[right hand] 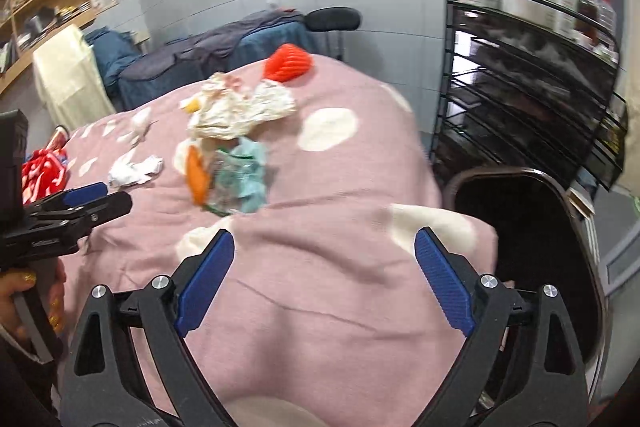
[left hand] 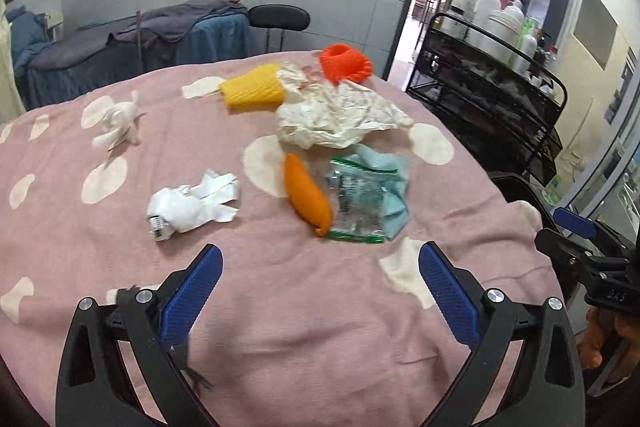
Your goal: Collect trash
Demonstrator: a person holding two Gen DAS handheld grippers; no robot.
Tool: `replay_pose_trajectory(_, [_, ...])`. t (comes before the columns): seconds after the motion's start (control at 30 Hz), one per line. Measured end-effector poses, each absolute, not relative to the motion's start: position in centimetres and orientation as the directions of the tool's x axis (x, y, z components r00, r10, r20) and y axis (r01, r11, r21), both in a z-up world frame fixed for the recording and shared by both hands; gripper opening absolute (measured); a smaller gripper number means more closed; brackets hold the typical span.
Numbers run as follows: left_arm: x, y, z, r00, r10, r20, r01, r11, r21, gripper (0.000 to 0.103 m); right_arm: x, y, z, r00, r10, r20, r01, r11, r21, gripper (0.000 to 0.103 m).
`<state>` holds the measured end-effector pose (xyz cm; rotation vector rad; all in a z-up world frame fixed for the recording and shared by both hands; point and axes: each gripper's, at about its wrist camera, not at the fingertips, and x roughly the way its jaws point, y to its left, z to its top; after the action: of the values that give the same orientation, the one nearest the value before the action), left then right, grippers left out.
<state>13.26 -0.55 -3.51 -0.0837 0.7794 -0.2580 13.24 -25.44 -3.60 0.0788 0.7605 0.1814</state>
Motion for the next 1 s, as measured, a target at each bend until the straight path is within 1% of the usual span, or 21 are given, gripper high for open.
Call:
replay_pose_trajectory(0.17, [14.0,3.4,-4.0,0.689,-0.177,-0.703,0.113,0.984,-0.137,0.096,14.9,-22.1,-3.7,0.673,0.245,-0.698,-0.219,0.967,0.129,0.091])
replay_pose_trajectory(0.3, [15.6,5.9,-4.6,0.679,-0.103,-0.727,0.060,0.995,-0.085,0.092,16.8,-20.1,-4.0,0.638,0.293,-0.712,-0.273,0.951,0.147,0.091])
replay_pose_trajectory(0.37, [16.6,6.7,-4.9,0.663,-0.091,-0.743,0.056,0.996,-0.073,0.087,17.9,-19.2,-4.3,0.609,0.327,-0.723,-0.295,0.939,0.176,0.091])
replay_pose_trajectory(0.53, [18.9,6.5,-5.8,0.620,-0.080,-0.780,0.075,0.996,-0.042,0.081,21.2,-18.1,-4.5,0.574,0.357,-0.737,-0.304,0.929,0.213,0.089])
replay_pose_trajectory(0.57, [19.3,6.3,-6.0,0.610,-0.082,-0.788,0.086,0.996,-0.037,0.080,22.2,-18.2,-4.4,0.572,0.362,-0.736,-0.294,0.928,0.227,0.087])
replay_pose_trajectory(0.67, [20.1,5.7,-6.5,0.588,-0.084,-0.805,0.108,0.994,-0.025,0.069,24.7,-18.9,-4.4,0.575,0.370,-0.730,-0.256,0.928,0.269,0.081])
replay_pose_trajectory(0.7, [20.3,5.5,-6.6,0.579,-0.091,-0.810,0.116,0.993,-0.029,0.062,25.7,-19.2,-4.4,0.578,0.368,-0.729,-0.242,0.930,0.278,0.079])
replay_pose_trajectory(0.73, [20.4,5.5,-6.8,0.573,-0.090,-0.815,0.115,0.993,-0.029,0.058,26.5,-19.3,-4.4,0.580,0.363,-0.729,-0.233,0.932,0.278,0.078])
replay_pose_trajectory(0.77, [20.4,5.4,-6.9,0.574,-0.086,-0.814,0.111,0.993,-0.027,0.056,27.5,-19.4,-4.5,0.583,0.353,-0.731,-0.218,0.936,0.278,0.076])
replay_pose_trajectory(0.83, [20.3,5.5,-6.8,0.579,-0.089,-0.810,0.107,0.994,-0.032,0.043,29.6,-19.7,-4.9,0.583,0.344,-0.736,-0.182,0.938,0.294,0.071])
replay_pose_trajectory(0.9, [20.0,5.8,-6.6,0.583,-0.097,-0.807,0.098,0.994,-0.049,0.040,31.2,-20.0,-5.5,0.570,0.368,-0.734,-0.151,0.926,0.347,0.061])
replay_pose_trajectory(1.0, [19.5,6.2,-6.5,0.589,-0.117,-0.800,0.087,0.993,-0.081,0.038,33.3,-20.1,-6.5,0.550,0.407,-0.729,-0.109,0.901,0.421,0.049])
